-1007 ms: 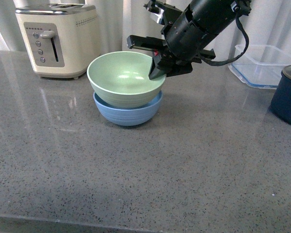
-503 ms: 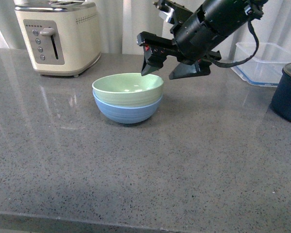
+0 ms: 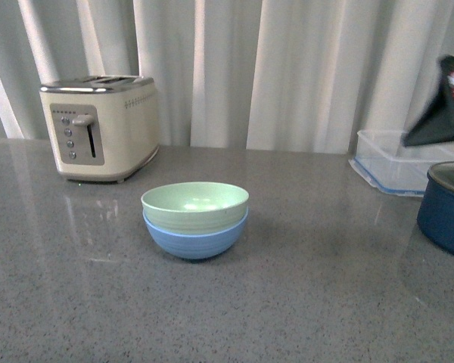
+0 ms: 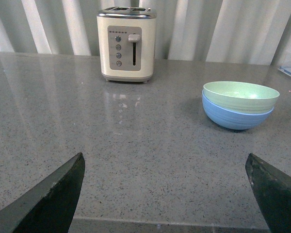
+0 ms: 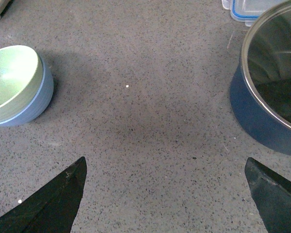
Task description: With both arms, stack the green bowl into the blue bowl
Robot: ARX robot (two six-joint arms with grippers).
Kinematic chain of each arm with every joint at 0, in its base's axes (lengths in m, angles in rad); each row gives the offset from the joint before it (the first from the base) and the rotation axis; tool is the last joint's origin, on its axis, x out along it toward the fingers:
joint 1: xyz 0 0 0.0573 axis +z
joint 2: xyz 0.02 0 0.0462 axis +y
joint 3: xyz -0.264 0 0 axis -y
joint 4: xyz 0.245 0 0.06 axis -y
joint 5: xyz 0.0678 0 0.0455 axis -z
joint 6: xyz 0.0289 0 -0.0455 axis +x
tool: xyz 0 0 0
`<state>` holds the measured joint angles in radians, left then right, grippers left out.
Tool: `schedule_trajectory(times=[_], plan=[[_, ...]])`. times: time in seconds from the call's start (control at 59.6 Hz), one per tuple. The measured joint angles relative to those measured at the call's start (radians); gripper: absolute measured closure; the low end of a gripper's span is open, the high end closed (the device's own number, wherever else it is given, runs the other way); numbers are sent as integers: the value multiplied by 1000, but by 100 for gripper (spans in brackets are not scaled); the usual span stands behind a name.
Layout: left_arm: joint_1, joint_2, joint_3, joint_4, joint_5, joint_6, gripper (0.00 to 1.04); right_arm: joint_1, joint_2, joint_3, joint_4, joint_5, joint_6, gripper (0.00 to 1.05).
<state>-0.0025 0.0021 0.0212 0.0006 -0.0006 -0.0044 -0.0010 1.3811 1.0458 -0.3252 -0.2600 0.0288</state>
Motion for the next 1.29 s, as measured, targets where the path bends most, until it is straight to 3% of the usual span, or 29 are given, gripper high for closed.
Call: schedule_trajectory(times=[0.067, 0.101, 0.201, 0.285, 0.352, 0.604, 1.292], plan=[[0, 0, 0, 0, 0, 0, 7, -3, -18, -6, 2, 0, -3, 10], [0, 0, 0, 0, 1, 0, 7, -3, -31, -41, 84, 44, -5, 13], [0, 0, 0, 0, 0, 0, 7, 4, -80, -281, 602, 238, -17, 30], [0, 0, 0, 0, -3, 0, 7, 2, -136, -454, 896, 260, -20, 46], [0, 0, 0, 0, -1, 0, 7, 2, -196, -541, 1009, 260, -23, 60], [0, 0, 0, 0, -2, 0, 7, 2, -328, -742, 1061, 259, -27, 104], [0, 0, 0, 0, -2, 0, 7, 2, -716, -980, 917, 260, -27, 104]])
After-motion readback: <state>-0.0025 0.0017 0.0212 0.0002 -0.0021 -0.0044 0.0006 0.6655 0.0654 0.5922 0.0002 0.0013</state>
